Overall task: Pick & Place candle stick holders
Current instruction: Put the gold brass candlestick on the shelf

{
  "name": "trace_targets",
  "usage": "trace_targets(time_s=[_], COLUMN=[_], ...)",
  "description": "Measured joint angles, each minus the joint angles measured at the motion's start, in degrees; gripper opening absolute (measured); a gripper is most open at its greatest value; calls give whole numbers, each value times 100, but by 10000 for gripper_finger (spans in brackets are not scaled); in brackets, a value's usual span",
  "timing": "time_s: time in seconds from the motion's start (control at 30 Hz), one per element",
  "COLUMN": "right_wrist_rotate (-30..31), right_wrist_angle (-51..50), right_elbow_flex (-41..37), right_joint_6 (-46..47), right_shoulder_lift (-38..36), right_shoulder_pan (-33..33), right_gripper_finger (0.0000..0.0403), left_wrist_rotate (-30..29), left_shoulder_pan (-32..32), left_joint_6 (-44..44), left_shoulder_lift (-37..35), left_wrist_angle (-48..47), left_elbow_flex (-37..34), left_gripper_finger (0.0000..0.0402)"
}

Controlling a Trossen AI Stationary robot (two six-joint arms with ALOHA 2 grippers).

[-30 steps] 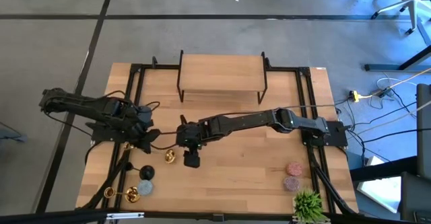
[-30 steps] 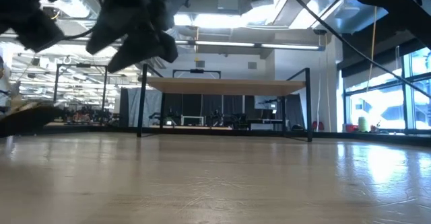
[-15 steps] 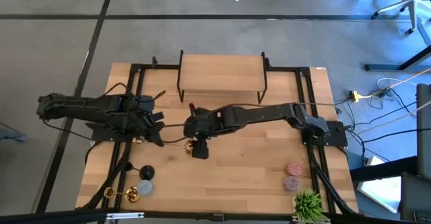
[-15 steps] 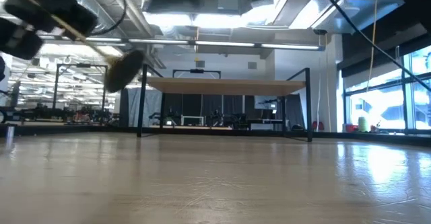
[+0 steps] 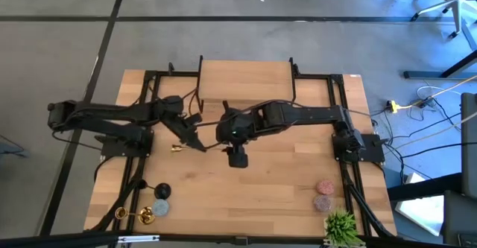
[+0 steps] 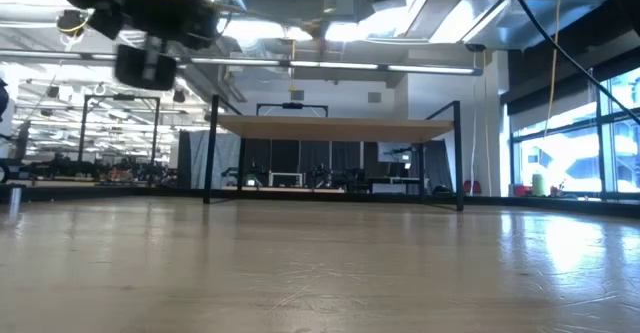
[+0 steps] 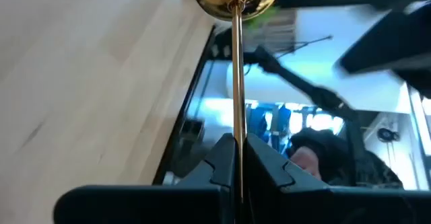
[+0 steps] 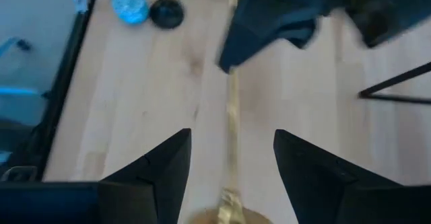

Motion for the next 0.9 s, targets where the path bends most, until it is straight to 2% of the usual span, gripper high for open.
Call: trace_targets(time_s=[0.13, 0.27, 0.4, 0.63, 0.9], right_wrist_rotate=[-131, 54, 259, 268, 252], right_wrist_angle=[-9, -27, -108, -127, -129], right_elbow_flex=[2, 0, 0, 0, 0], right_joint_6=[3, -54, -68, -40, -25], right_shoulder_lift=[24, 40, 42, 42, 42], right_shoulder_pan=[0, -1, -63, -189, -208], right_gripper_finger=[218, 218, 218, 218, 218], left_wrist_rotate=[-58, -53, 52, 62, 70], left_shoulder_pan=[-5, -7, -5, 48, 228], left_joint_6=[-13, -74, -30, 37, 191], left_shoulder_lift=[368, 582, 693, 728, 728], left_wrist_angle=[393, 654, 694, 609, 460], left_elbow_flex=[1, 26, 347, 898, 1095], left_gripper_finger=[12, 12, 12, 12, 12])
